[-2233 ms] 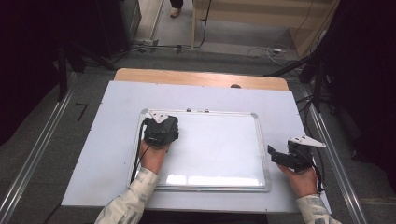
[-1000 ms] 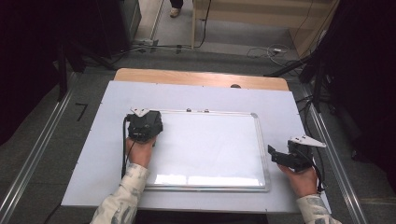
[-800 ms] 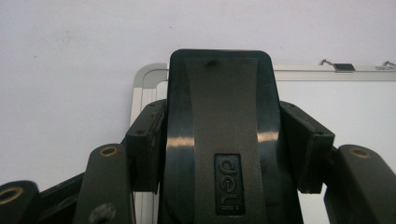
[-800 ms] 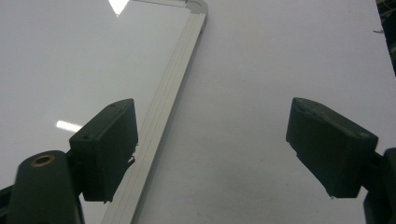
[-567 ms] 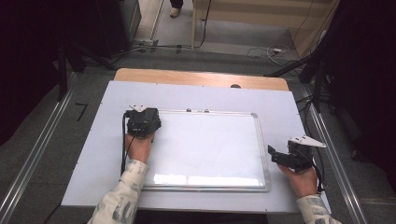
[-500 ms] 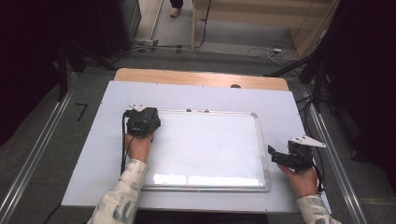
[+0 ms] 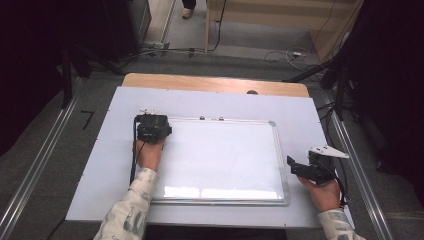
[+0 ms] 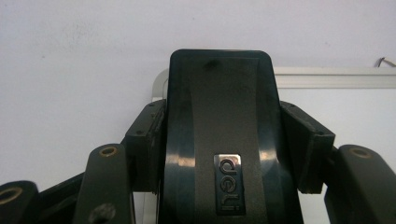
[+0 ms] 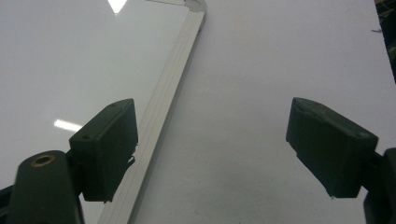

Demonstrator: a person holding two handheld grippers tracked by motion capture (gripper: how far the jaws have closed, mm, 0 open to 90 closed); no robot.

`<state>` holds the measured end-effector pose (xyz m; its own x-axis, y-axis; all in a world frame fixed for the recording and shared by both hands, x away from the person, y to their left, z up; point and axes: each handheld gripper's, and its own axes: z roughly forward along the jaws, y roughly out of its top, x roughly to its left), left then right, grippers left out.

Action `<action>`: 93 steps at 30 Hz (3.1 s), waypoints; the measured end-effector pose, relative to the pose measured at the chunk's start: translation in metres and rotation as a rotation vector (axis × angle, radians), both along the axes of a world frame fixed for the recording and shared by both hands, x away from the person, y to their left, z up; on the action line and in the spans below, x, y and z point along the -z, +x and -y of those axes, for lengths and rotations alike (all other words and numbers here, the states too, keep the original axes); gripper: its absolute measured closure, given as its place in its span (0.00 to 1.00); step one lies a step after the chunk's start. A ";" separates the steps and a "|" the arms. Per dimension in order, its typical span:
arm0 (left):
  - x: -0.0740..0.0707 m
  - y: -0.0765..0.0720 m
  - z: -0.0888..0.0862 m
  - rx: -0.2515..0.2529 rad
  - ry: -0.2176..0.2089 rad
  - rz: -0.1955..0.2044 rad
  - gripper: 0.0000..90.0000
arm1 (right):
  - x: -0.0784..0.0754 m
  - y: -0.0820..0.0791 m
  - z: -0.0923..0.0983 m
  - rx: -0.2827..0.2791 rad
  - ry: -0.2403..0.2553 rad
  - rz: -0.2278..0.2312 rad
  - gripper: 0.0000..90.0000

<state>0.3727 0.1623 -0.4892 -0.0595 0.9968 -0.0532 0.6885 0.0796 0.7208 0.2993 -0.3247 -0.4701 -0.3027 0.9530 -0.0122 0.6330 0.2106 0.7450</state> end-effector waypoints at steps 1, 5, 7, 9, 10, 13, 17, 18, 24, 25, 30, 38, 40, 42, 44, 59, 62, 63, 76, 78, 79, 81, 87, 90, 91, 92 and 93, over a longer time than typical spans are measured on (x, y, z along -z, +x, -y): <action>0.001 0.000 0.000 -0.001 -0.001 -0.003 0.44 | 0.000 0.000 0.000 0.000 0.000 0.000 0.17; 0.005 0.002 0.001 -0.004 0.001 -0.012 0.42 | 0.000 0.000 0.000 -0.001 -0.001 0.000 0.17; 0.005 0.002 0.002 -0.004 -0.009 -0.010 0.40 | 0.000 0.000 0.000 0.000 -0.001 0.000 0.17; 0.005 0.002 0.001 0.000 -0.014 -0.009 0.37 | 0.000 0.000 0.000 0.002 0.000 0.000 0.17; 0.004 0.002 0.001 0.002 -0.014 -0.008 0.35 | 0.000 0.000 0.000 0.002 0.000 0.000 0.17; 0.003 0.001 -0.001 0.003 -0.016 0.003 0.34 | 0.000 0.000 0.000 0.000 -0.001 0.001 0.17; 0.001 0.000 -0.002 0.010 -0.018 0.014 0.34 | 0.000 0.000 0.000 0.001 0.001 -0.001 0.17; 0.000 -0.001 -0.001 0.012 -0.017 0.019 0.34 | 0.000 0.000 0.000 0.001 0.001 0.000 0.17; -0.004 -0.003 -0.005 0.001 -0.027 0.043 0.30 | 0.000 0.000 0.000 0.002 0.001 0.000 0.17; -0.005 -0.004 -0.006 0.003 -0.031 0.046 0.30 | 0.000 0.000 0.000 0.002 0.001 0.000 0.17; -0.010 -0.008 -0.008 0.014 -0.042 0.059 0.28 | -0.001 -0.001 0.000 0.008 0.003 0.005 0.17; -0.019 -0.017 -0.009 0.032 -0.077 0.099 0.24 | -0.002 -0.001 0.001 0.009 0.009 0.007 0.17; -0.022 -0.021 -0.010 0.043 -0.081 0.109 0.23 | -0.002 -0.002 0.002 0.010 0.010 0.009 0.17; -0.023 -0.024 -0.010 0.048 -0.085 0.120 0.22 | -0.002 -0.002 0.002 0.010 0.012 0.009 0.17; -0.024 -0.027 -0.009 0.059 -0.076 0.123 0.22 | -0.002 -0.002 0.002 0.010 0.010 0.009 0.17; -0.029 -0.039 -0.019 0.071 -0.093 0.141 0.21 | -0.003 -0.002 0.002 0.009 0.012 0.011 0.17; -0.030 -0.042 -0.017 0.082 -0.087 0.149 0.21 | -0.003 -0.002 0.003 0.010 0.015 0.013 0.17; -0.030 -0.043 -0.017 0.087 -0.084 0.149 0.21 | -0.003 -0.002 0.003 0.010 0.017 0.014 0.17; -0.032 -0.054 -0.018 0.102 -0.084 0.160 0.21 | -0.004 -0.003 0.004 0.012 0.020 0.014 0.17; -0.031 -0.056 -0.019 0.105 -0.081 0.156 0.20 | -0.004 -0.003 0.004 0.013 0.020 0.014 0.17; -0.031 -0.057 -0.020 0.105 -0.084 0.157 0.20 | -0.004 -0.003 0.004 0.012 0.020 0.015 0.17; -0.030 -0.060 -0.020 0.108 -0.087 0.158 0.20 | -0.004 -0.003 0.004 0.012 0.020 0.015 0.17; -0.030 -0.066 -0.021 0.114 -0.087 0.164 0.19 | -0.004 -0.003 0.004 0.014 0.020 0.013 0.17; -0.030 -0.069 -0.025 0.114 -0.102 0.163 0.19 | -0.004 -0.003 0.004 0.013 0.020 0.014 0.17; -0.029 -0.070 -0.026 0.110 -0.101 0.162 0.19 | -0.004 -0.003 0.004 0.013 0.021 0.014 0.17; -0.029 -0.071 -0.028 0.108 -0.104 0.163 0.19 | -0.004 -0.003 0.004 0.014 0.020 0.013 0.17; -0.029 -0.072 -0.029 0.108 -0.105 0.161 0.19 | -0.004 -0.003 0.004 0.014 0.021 0.013 0.17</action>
<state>0.3004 0.1914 -0.4602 0.0649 0.9854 -0.1576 0.5740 0.0923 0.8136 0.2965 -0.3289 -0.4661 -0.2891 0.9573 0.0039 0.6258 0.1860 0.7575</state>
